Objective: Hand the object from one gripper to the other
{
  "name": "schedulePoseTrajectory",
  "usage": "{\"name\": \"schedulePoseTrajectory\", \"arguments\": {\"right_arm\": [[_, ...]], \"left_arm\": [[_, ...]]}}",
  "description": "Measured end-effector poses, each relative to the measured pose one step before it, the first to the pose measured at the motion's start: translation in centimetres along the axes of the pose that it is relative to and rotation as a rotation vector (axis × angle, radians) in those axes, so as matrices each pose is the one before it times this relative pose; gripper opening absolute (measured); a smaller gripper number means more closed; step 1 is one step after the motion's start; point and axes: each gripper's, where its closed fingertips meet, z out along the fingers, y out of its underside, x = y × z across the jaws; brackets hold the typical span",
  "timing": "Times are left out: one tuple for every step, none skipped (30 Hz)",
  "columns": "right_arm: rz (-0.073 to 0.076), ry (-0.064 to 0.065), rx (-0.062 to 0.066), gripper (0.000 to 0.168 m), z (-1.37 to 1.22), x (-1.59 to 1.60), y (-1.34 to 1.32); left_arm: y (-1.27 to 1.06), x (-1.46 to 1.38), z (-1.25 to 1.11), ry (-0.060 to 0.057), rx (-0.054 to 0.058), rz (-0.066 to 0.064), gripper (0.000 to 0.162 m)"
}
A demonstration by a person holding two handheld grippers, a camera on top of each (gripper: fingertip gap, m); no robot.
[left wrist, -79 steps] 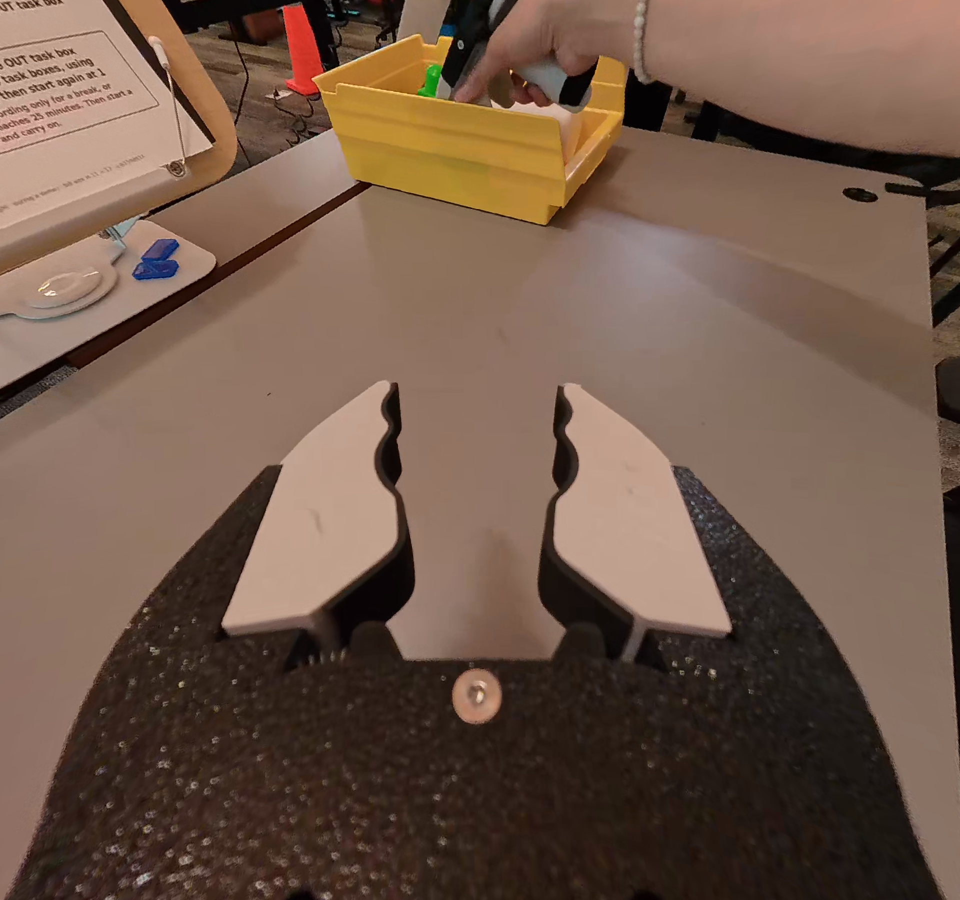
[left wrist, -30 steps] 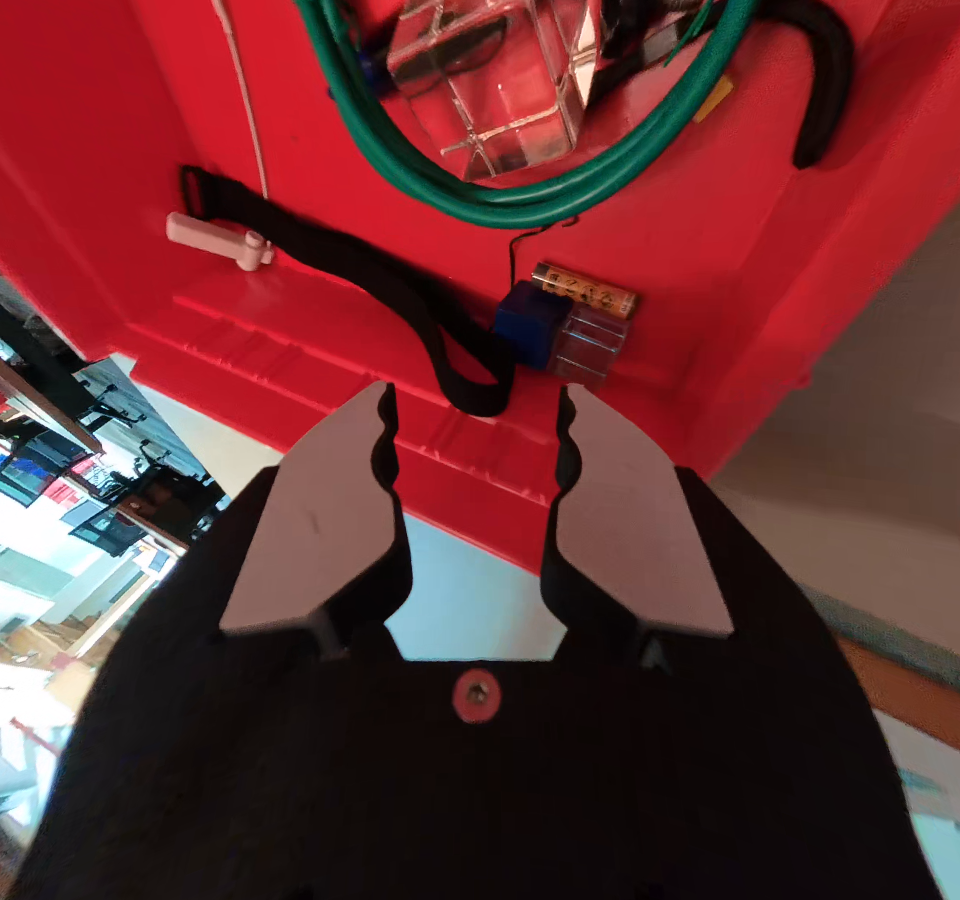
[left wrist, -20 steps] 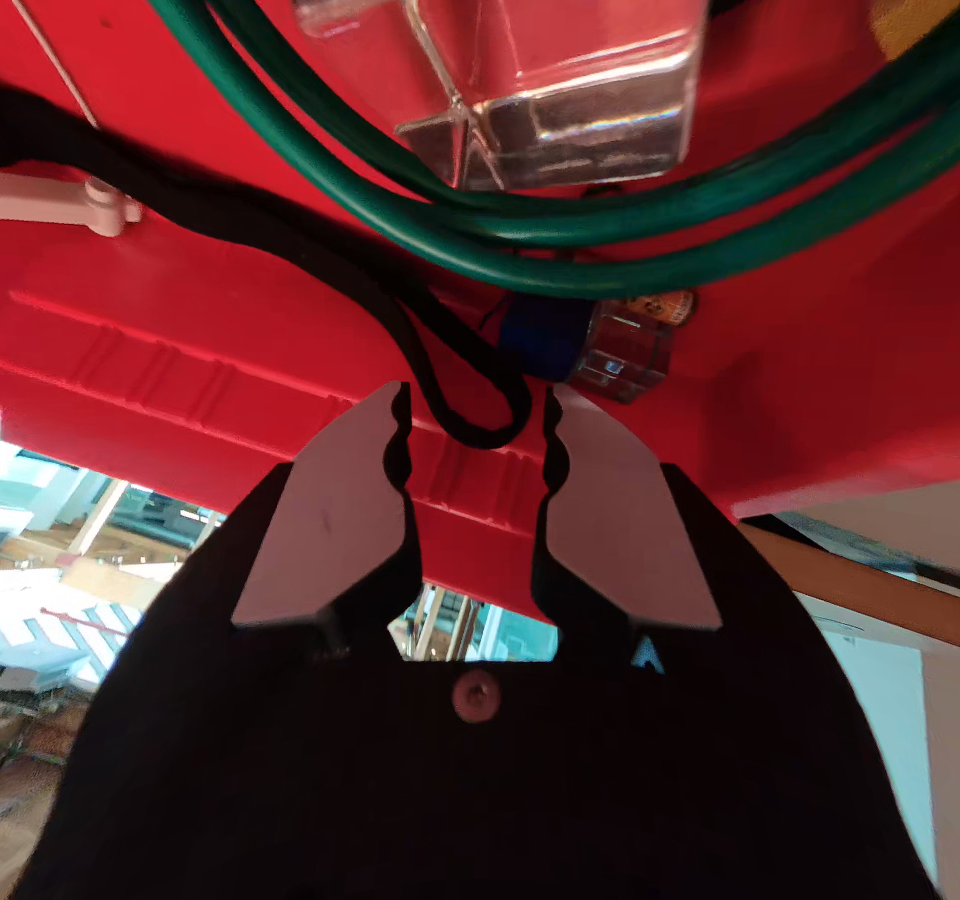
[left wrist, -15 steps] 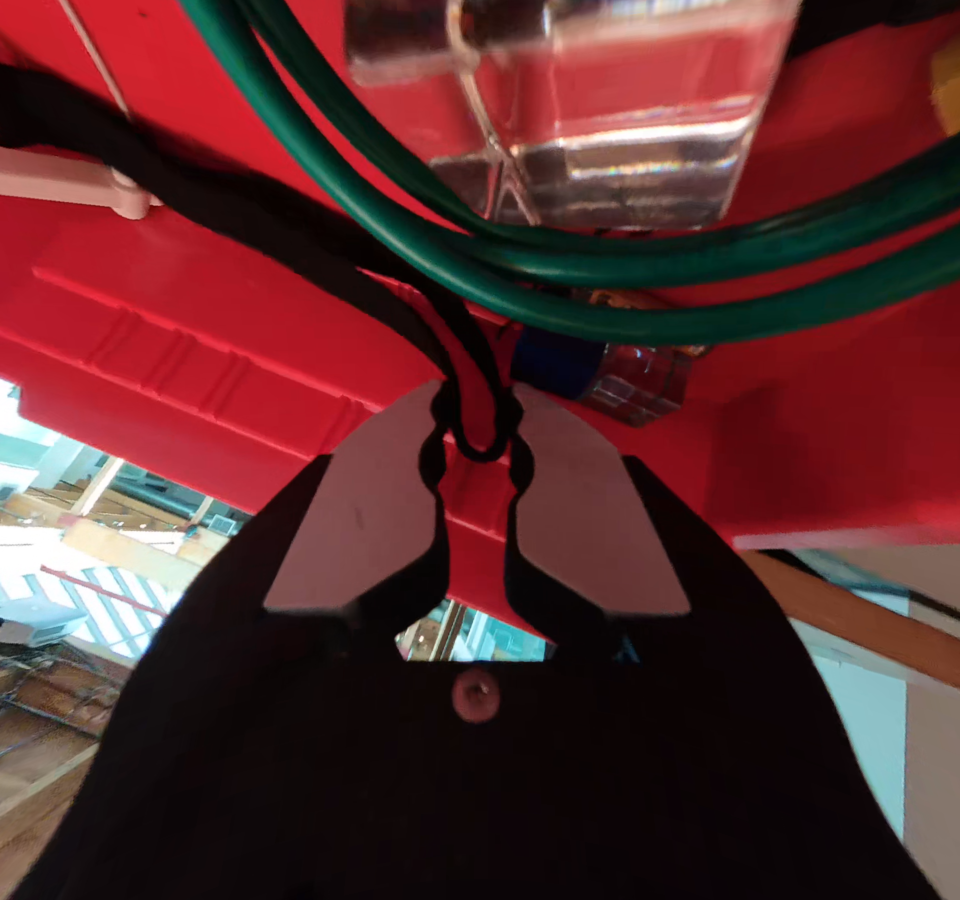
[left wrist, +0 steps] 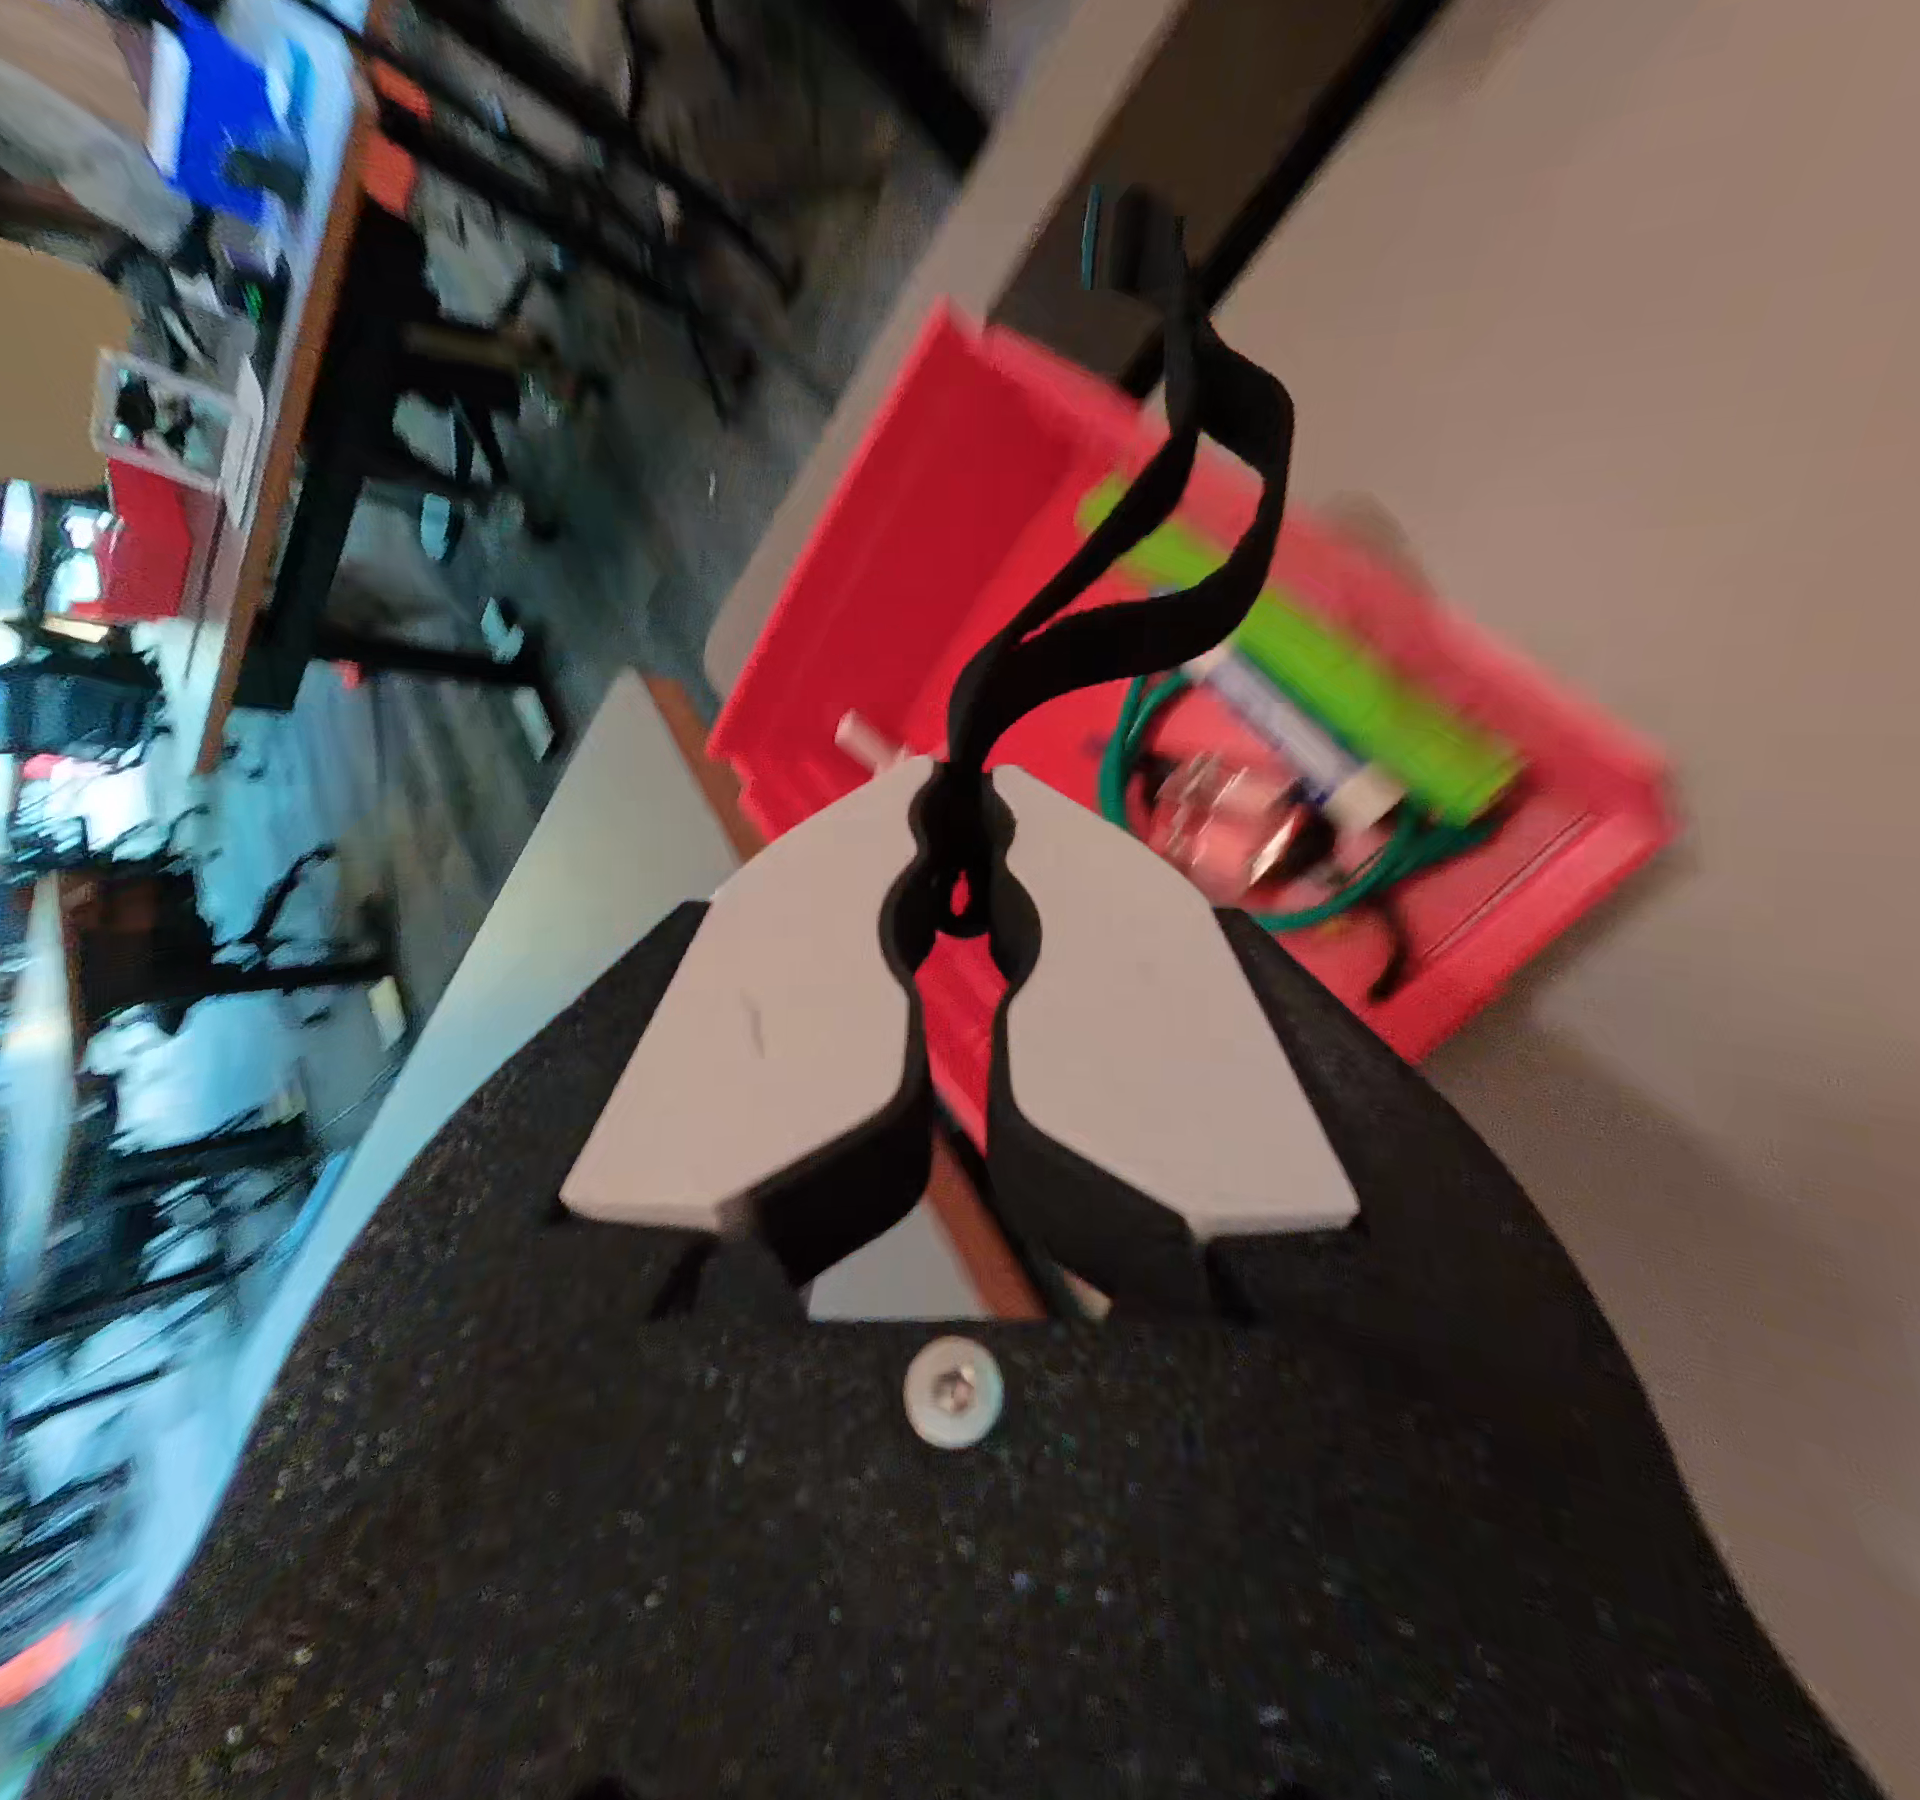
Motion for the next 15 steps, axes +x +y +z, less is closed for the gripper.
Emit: {"name": "schedulePoseTrajectory", "arguments": {"right_arm": [[-0.0208,-0.0111,0.0205,0.086,-0.124,-0.584,-0.613],[-0.0219,-0.0137,0.0230,0.086,-0.150,-0.656,-0.684],[-0.0186,-0.0092,0.0234,0.086,-0.134,-0.624,-0.710],[-0.0126,-0.0061,0.0238,0.086,-0.129,-0.604,-0.727],[-0.0088,-0.0085,0.0259,0.086,-0.118,-0.649,-0.793],[-0.0012,-0.0119,0.0300,0.086,-0.094,-0.706,-0.835],[0.0178,-0.0160,0.0314,0.085,0.010,-0.753,-0.760],[0.0357,-0.0319,0.0250,0.083,0.173,-0.927,-0.557],[0.0393,-0.0522,0.0186,0.083,0.322,-1.116,-0.303],[0.0383,-0.0444,0.0212,0.082,0.382,-0.917,-0.200],[0.0352,-0.0212,0.0267,0.082,0.336,-0.532,-0.220],[0.0282,-0.0170,0.0353,0.082,0.237,-0.446,-0.358],[0.0317,-0.0334,0.0424,0.082,0.129,-0.622,-0.495],[0.0490,-0.0381,0.0412,0.080,0.036,-0.599,-0.523],[0.0620,-0.0431,0.0349,0.079,-0.011,-0.552,-0.473]], "left_arm": [[-2.006,0.416,-1.759,0.0144,0.0884,-0.0514,0.004],[-2.026,0.847,-1.448,0.0239,0.0834,-0.0428,0.004],[-1.939,1.259,-1.117,0.0339,0.0747,-0.0314,0.004],[-1.773,1.505,-0.789,0.0341,0.0649,-0.0251,0.004],[-1.597,1.714,-0.473,0.0378,0.0571,-0.0335,0.004],[-1.489,1.992,-0.182,0.0498,0.0602,-0.0463,0.004],[-1.344,2.173,0.143,0.0577,0.0668,-0.0577,0.004],[-1.018,2.306,0.456,0.0685,0.0634,-0.0643,0.004],[-0.671,2.435,0.758,0.0829,0.0589,-0.0690,0.004],[-0.486,2.460,0.934,0.0911,0.0671,-0.0672,0.004],[-0.301,2.304,1.043,0.0885,0.0723,-0.0606,0.004],[0.035,2.096,1.103,0.0836,0.0626,-0.0523,0.004],[0.369,1.791,1.132,0.0718,0.0512,-0.0463,0.004],[0.558,1.431,1.126,0.0555,0.0476,-0.0408,0.004],[0.742,1.261,1.100,0.0509,0.0408,-0.0301,0.004]]}}
